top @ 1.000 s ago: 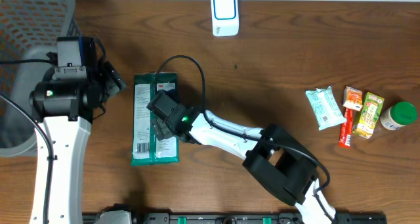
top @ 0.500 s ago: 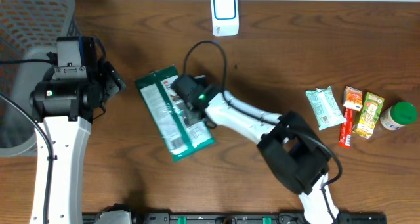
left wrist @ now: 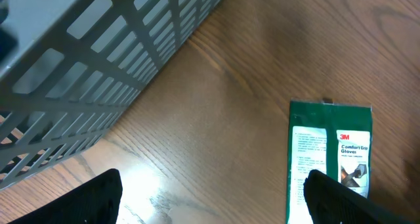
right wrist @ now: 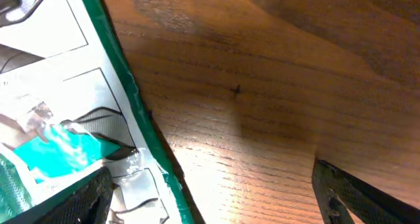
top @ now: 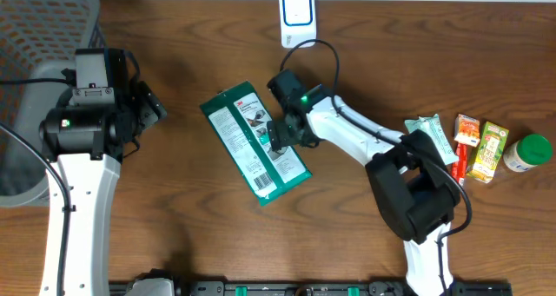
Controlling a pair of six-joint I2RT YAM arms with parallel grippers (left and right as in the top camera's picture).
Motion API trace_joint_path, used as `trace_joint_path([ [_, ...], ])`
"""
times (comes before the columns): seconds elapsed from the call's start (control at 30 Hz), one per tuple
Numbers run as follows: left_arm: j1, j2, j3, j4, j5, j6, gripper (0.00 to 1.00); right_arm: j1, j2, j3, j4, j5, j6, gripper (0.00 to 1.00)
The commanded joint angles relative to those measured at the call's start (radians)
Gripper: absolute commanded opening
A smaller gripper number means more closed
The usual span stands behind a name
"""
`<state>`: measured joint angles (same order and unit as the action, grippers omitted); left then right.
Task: Scan the item barcode
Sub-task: 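Lift and rotate the glove pack with the right gripper toward the scanner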
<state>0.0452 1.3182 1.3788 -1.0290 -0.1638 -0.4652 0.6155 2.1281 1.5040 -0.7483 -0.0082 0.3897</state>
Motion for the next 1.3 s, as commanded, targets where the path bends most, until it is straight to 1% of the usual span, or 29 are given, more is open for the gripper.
trace_joint_path([
  [0.0,0.004,-0.005,0.007,-0.003,-0.013,0.012,0.89,-0.014,0.002,-0.026,-0.008,-0.08,-0.074,0.94],
  [0.73,0.004,-0.005,0.007,-0.003,-0.013,0.012,0.89,-0.014,0.002,-0.026,-0.004,-0.089,-0.085,0.96],
  [0.93,0.004,-0.005,0.006,-0.003,-0.013,0.012,0.89,-0.016,-0.005,-0.023,-0.004,-0.167,-0.189,0.93],
  [1.0,0.004,-0.005,0.006,-0.003,-0.013,0.012,0.89,-0.02,-0.024,-0.014,-0.008,-0.222,-0.231,0.9],
  [1.07,0.004,-0.005,0.006,-0.003,-0.013,0.012,0.89,-0.026,-0.061,-0.011,-0.008,-0.264,-0.27,0.89],
  [1.2,0.004,-0.005,0.006,-0.003,-0.013,0.012,0.89,-0.035,-0.145,-0.011,-0.027,-0.254,-0.354,0.93],
  [1.27,0.004,-0.005,0.006,-0.003,-0.013,0.012,0.89,-0.04,-0.173,-0.011,-0.027,-0.255,-0.362,0.97],
])
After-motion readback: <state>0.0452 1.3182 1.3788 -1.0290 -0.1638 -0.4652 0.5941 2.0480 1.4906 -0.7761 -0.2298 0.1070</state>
